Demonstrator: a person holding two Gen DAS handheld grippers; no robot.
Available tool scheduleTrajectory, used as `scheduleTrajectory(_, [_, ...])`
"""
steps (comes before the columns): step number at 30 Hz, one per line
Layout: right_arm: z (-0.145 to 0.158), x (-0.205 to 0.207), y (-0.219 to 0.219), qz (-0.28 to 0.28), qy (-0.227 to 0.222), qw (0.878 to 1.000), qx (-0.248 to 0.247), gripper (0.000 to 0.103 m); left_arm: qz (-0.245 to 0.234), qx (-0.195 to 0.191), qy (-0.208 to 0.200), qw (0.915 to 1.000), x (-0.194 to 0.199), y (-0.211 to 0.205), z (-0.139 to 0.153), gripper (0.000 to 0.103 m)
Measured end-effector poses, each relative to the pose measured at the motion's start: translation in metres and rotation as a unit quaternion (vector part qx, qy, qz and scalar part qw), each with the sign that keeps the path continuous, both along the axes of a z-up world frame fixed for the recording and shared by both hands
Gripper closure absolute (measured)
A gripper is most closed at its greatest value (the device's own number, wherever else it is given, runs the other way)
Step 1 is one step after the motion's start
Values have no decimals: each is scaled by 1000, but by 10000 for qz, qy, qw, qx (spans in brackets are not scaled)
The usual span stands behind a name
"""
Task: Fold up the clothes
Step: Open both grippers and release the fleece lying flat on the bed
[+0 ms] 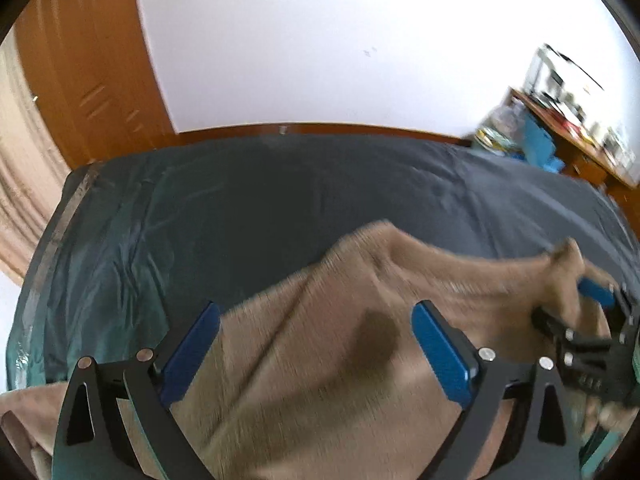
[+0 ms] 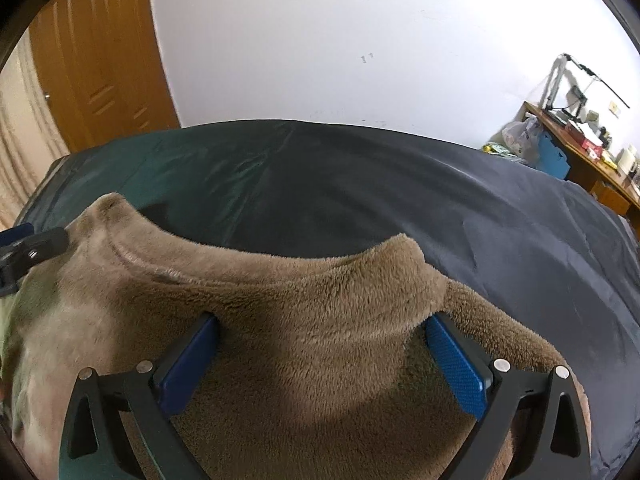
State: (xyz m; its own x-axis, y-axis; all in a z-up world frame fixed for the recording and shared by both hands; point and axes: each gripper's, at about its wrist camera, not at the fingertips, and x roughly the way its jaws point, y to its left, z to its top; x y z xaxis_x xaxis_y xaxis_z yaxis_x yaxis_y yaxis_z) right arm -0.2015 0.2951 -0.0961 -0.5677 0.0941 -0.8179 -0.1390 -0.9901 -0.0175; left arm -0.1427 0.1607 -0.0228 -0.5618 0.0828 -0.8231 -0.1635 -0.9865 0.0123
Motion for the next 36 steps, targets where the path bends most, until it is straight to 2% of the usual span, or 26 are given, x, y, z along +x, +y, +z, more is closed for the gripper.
scheduleTrajectory(4, [31, 52, 7, 145, 242, 9995, -171, 1, -251, -81, -294, 9992, 27, 9, -8, 5])
scheduleTrajectory(7, [56, 105, 21, 175, 421, 9990, 30, 1, -358, 13, -495, 9981, 46, 14, -13, 5])
scheduleTrajectory(9, [68, 141, 39, 67, 476, 9988, 83, 1, -429, 58, -522, 9977, 61, 19, -13, 5])
scheduleTrajectory(11, [77, 180, 64, -182, 501, 9986, -65, 1, -490, 101, -502, 9975, 72, 24, -11, 5])
scheduleTrajectory(16, [73, 276, 121, -1077, 507, 9914, -535, 1, -684, 282, -435, 9963, 105, 48, 0, 4])
scheduleTrajectory(19, [66, 316, 125, -1128, 462, 9912, -525, 1, -822, 417, -440, 9948, 122, 64, 2, 4])
scheduleTrajectory(26, [56, 357, 102, -727, 262, 9970, -81, 1, -902, 447, -594, 9932, 136, 81, -17, 4])
scheduleTrajectory(31, [32, 357, 92, -619, -148, 9980, -14, 3, -731, 570, -700, 9932, 142, 78, -31, 4])
scheduleTrajectory(36, [21, 355, 81, -395, -288, 9987, -148, 45, -787, 565, -564, 9937, 149, 77, -34, 4])
